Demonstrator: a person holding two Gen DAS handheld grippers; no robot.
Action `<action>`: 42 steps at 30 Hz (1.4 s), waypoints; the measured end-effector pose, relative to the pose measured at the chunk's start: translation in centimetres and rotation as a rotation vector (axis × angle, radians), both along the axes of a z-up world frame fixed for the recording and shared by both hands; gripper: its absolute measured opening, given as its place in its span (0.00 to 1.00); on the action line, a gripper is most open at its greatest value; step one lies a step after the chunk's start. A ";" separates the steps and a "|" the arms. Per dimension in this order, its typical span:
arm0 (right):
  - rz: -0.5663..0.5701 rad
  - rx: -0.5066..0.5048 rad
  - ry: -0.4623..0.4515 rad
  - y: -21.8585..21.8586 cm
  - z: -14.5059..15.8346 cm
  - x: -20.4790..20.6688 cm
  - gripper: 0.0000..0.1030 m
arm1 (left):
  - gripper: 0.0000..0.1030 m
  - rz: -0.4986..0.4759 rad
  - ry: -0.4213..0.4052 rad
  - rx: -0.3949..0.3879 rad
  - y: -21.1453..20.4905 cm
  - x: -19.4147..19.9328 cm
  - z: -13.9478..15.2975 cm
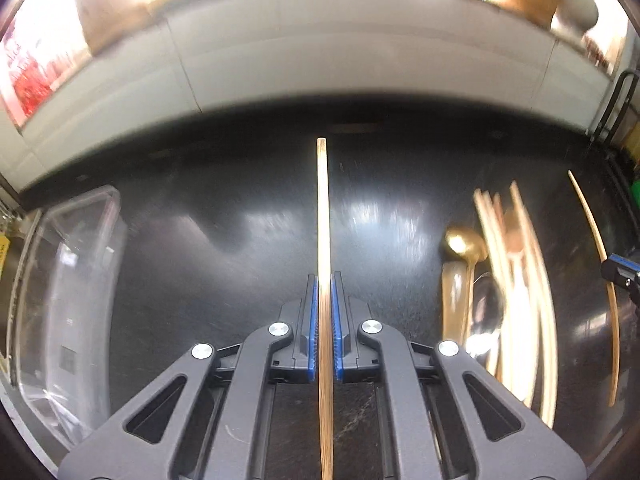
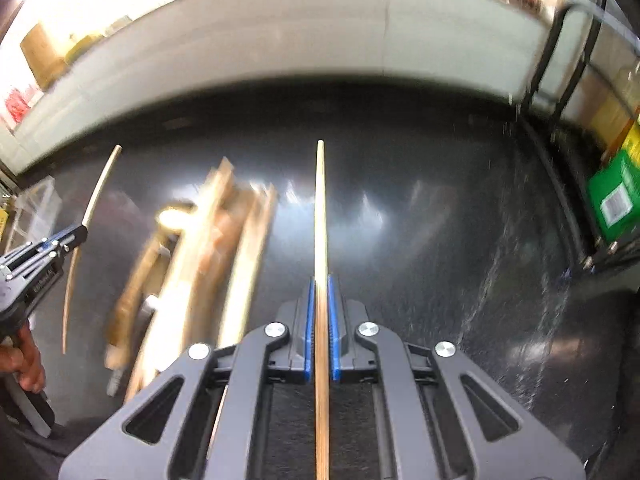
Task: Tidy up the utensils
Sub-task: 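Carry both held chopsticks over the clear plastic tray and lower them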
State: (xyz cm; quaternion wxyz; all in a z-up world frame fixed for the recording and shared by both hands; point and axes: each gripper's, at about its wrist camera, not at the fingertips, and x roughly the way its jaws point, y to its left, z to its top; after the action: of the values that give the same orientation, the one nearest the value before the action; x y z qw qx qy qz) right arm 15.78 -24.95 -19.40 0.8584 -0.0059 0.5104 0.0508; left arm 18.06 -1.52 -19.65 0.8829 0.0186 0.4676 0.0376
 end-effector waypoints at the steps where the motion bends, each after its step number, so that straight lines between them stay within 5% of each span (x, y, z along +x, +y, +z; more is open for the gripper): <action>1: 0.009 0.007 -0.030 0.5 1.3 -0.3 0.07 | 0.05 0.004 -0.021 0.002 0.3 -0.3 1.0; 9: 0.101 0.034 -0.229 4.1 9.7 -4.5 0.07 | 0.05 0.066 -0.206 0.027 2.8 -6.0 9.8; 15: 0.123 0.053 -0.345 5.6 14.0 -10.1 0.07 | 0.05 0.095 -0.272 0.029 3.8 -12.0 12.5; 29: 0.202 0.099 -0.351 11.6 16.0 -15.7 0.07 | 0.05 0.201 -0.245 0.033 9.7 -19.7 13.5; 42: 0.452 0.229 -0.256 30.5 14.3 -10.6 0.07 | 0.05 0.391 -0.178 0.057 23.0 -20.9 11.4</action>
State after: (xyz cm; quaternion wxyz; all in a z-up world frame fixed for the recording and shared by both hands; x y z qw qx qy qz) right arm 5.16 5.57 -5.09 0.8780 -0.0290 0.3744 0.2968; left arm -2.85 21.44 -8.27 0.8957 -0.0506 0.3814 0.2228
